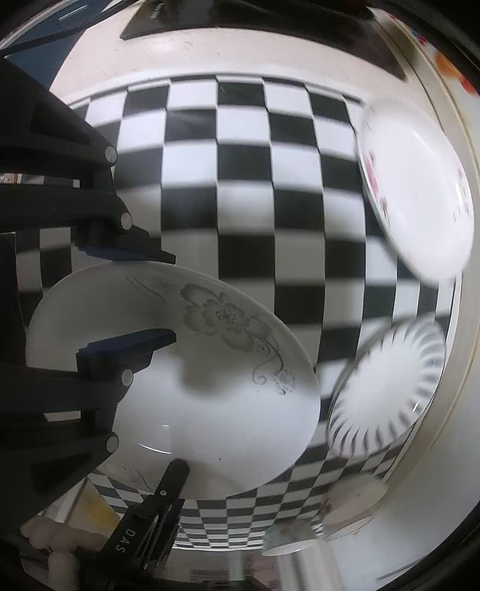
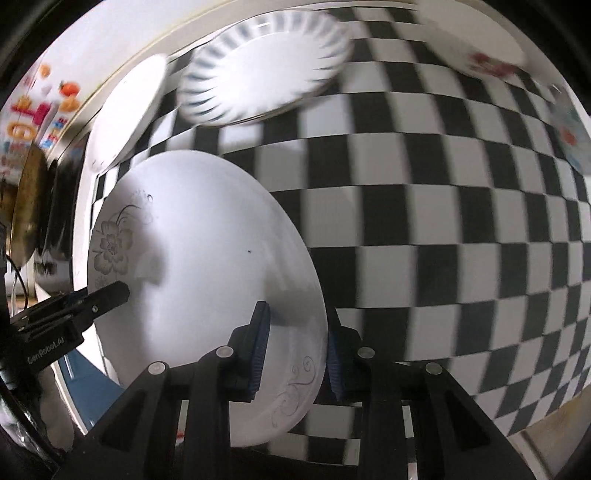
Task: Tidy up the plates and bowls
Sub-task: 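Lift the grey-flower plate with the right gripper and carry it toward the pink-flower plate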
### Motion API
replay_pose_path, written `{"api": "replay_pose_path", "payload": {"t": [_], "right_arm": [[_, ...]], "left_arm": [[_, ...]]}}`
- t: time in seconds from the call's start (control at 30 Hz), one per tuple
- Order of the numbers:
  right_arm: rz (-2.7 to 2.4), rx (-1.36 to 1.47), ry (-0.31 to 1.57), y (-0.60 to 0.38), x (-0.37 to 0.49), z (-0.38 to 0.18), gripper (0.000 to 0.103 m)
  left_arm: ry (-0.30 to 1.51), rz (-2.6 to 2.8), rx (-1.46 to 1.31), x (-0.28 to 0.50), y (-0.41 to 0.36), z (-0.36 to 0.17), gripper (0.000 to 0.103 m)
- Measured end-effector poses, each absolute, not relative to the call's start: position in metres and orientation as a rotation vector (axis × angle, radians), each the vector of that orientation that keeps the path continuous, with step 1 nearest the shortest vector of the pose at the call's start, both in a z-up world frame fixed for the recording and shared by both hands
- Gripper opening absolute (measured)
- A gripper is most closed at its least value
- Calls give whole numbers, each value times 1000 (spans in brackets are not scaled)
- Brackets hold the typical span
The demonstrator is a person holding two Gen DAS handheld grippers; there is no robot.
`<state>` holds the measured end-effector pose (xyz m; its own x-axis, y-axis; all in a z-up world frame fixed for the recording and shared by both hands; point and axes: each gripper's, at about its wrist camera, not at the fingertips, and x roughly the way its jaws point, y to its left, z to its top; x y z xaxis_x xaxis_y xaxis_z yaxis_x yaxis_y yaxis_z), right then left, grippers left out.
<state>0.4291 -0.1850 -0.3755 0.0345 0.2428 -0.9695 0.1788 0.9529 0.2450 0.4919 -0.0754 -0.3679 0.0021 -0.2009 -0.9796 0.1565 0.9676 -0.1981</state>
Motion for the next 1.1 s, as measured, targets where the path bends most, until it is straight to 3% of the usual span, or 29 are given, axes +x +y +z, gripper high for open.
{"api": "replay_pose_path", "payload": {"t": [0.33, 0.67, 1.1], "right_arm": [[-26, 396, 1536, -260, 406, -375, 31], [-13, 378, 1561, -271, 423, -395, 31], [21, 305, 1552, -228, 429, -388, 30]], "left_arm": [[1566, -329, 30, 506, -162, -394, 31], [1606, -295, 32, 499, -166, -423, 31], [1623, -276, 16, 486, -137, -419, 31]]}}
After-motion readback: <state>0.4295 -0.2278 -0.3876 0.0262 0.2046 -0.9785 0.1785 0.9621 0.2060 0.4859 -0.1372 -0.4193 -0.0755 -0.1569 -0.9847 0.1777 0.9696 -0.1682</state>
